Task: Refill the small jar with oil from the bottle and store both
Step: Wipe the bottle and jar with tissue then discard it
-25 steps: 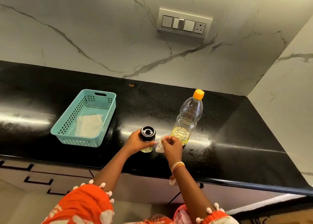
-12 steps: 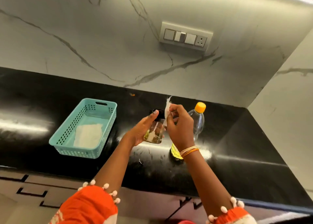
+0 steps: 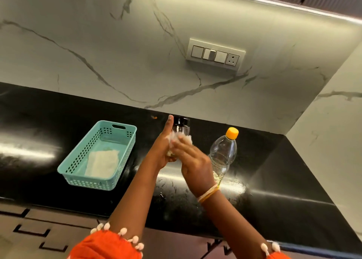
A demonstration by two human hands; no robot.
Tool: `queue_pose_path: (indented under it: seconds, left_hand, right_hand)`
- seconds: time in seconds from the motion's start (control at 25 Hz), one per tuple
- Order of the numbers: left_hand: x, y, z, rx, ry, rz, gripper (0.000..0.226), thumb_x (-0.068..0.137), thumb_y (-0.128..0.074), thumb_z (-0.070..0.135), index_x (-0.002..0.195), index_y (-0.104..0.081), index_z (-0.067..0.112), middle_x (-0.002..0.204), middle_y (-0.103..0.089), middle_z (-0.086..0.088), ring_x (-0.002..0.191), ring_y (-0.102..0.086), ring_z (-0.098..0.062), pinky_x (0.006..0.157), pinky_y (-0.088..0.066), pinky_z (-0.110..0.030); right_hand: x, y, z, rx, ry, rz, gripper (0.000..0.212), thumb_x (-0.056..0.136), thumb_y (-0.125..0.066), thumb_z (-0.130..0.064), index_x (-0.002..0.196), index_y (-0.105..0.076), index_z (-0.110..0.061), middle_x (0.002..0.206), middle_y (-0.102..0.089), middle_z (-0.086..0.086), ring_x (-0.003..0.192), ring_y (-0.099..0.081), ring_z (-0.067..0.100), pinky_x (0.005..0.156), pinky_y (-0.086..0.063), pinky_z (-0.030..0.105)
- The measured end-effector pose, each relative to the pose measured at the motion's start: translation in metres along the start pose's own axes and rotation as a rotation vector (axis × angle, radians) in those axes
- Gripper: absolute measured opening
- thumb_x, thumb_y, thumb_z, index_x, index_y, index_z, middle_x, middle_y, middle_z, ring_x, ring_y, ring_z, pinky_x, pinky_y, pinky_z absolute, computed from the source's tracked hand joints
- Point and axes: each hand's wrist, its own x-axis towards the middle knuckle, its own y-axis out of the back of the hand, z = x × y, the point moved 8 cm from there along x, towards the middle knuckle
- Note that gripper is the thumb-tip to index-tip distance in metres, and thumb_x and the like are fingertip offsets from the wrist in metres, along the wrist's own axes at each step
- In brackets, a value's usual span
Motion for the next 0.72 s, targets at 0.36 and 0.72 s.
queue_pose_path:
  seconds: [0.36,0.72]
  left_hand:
    - [0.006,0.009,-0.005,-0.082,-0.092,-0.001,0.061,0.082,-0.044,0.075,0.107,-0.065,0.023,0.098,-0.073,-0.010,0.090,-0.067,-0.026,0.088,-0.050,-0.043]
    - [0.007,0.012,-0.003,-0.178,-0.081,-0.066,0.069,0.081,-0.046,0.073,0.102,-0.063,0.010,0.080,-0.069,-0.013,0.068,-0.065,-0.024,0.063,-0.053,-0.033]
  right_hand:
    - [0.048,0.019,0.041,0.192,-0.258,0.112,0.030,0.085,-0.054,-0.002,0.110,-0.069,-0.005,0.120,-0.066,0.014,0.115,-0.061,0.024,0.096,-0.052,0.038]
    - [-0.017,0.001,-0.001,0.104,0.040,0.086,0.021,0.094,-0.052,-0.002,0.099,-0.072,-0.003,0.108,-0.070,0.012,0.110,-0.063,0.020,0.090,-0.055,0.031]
